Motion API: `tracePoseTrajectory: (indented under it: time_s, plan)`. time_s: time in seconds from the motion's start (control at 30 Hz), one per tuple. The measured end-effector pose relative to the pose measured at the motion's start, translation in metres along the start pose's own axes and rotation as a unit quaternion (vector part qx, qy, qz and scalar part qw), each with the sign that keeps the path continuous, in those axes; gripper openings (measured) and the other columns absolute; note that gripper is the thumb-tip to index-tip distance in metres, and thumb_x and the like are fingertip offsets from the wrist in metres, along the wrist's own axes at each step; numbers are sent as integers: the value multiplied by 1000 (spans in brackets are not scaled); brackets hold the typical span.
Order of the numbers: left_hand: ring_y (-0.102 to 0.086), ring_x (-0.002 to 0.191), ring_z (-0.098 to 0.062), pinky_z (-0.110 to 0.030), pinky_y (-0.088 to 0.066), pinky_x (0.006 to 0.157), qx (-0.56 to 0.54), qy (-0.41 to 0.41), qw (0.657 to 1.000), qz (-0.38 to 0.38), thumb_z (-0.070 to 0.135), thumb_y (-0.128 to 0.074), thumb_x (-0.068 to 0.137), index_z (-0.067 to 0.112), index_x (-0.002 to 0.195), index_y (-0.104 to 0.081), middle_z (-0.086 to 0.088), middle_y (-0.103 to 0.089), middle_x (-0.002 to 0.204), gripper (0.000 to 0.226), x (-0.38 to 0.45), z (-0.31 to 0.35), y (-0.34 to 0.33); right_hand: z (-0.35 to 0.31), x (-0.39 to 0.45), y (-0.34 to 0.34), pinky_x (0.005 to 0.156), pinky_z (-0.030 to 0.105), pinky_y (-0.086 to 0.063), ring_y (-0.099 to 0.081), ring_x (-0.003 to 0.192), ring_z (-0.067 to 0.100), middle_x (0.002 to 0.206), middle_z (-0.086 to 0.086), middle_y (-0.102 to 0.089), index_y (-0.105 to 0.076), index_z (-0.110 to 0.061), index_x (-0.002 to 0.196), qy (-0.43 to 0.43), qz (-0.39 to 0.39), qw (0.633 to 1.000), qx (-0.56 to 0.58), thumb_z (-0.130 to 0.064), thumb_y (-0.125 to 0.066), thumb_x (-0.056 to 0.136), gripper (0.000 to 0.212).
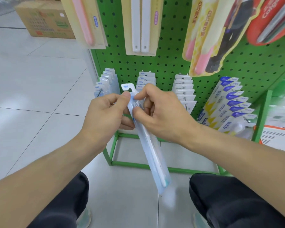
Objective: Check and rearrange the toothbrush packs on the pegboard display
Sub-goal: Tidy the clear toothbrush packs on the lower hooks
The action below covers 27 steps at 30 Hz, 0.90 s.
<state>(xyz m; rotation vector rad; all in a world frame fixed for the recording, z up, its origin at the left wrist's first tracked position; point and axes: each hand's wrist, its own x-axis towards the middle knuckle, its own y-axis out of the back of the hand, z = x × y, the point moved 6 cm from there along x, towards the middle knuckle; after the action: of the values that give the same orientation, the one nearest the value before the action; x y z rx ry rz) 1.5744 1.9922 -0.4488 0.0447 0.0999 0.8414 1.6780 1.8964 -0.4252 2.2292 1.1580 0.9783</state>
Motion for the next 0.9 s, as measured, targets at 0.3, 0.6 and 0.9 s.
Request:
tracePoseTrajectory:
  time_s: [0.3, 0.6, 0.9]
  plan:
    - [-74, 73, -27, -28, -60, 63, 34, 13, 991, -129, 22, -44, 106, -7, 105, -64, -20, -75, 91, 35, -18, -15, -26, 15, -1, 10, 53, 25, -41, -48, 49, 14, 51, -1, -57, -56, -10, 80, -53, 60, 996, 43, -18, -64, 92, 16]
    - [-74, 92, -36, -37, -63, 78, 22, 9, 997, -76, 20, -46, 107, -4, 110, -67, -28, -72, 101, 32, -12, -23, -11, 21, -5, -1, 58, 27, -45, -50, 49, 6, 56, -5, -60, -62, -13, 92, -128, 31, 976, 173, -37, -84, 79, 35]
    - [-61, 89, -54, -69, -51, 84, 141, -93, 984, -58, 54, -51, 86, 5, 102, -65, -34, -64, 96, 53, -13, -3, -2, 26, -16, -14, 40, 18, -31, -39, 41, 10, 58, 10, -51, -51, 2, 81, -219, -31, 930, 293, -47, -73, 86, 54]
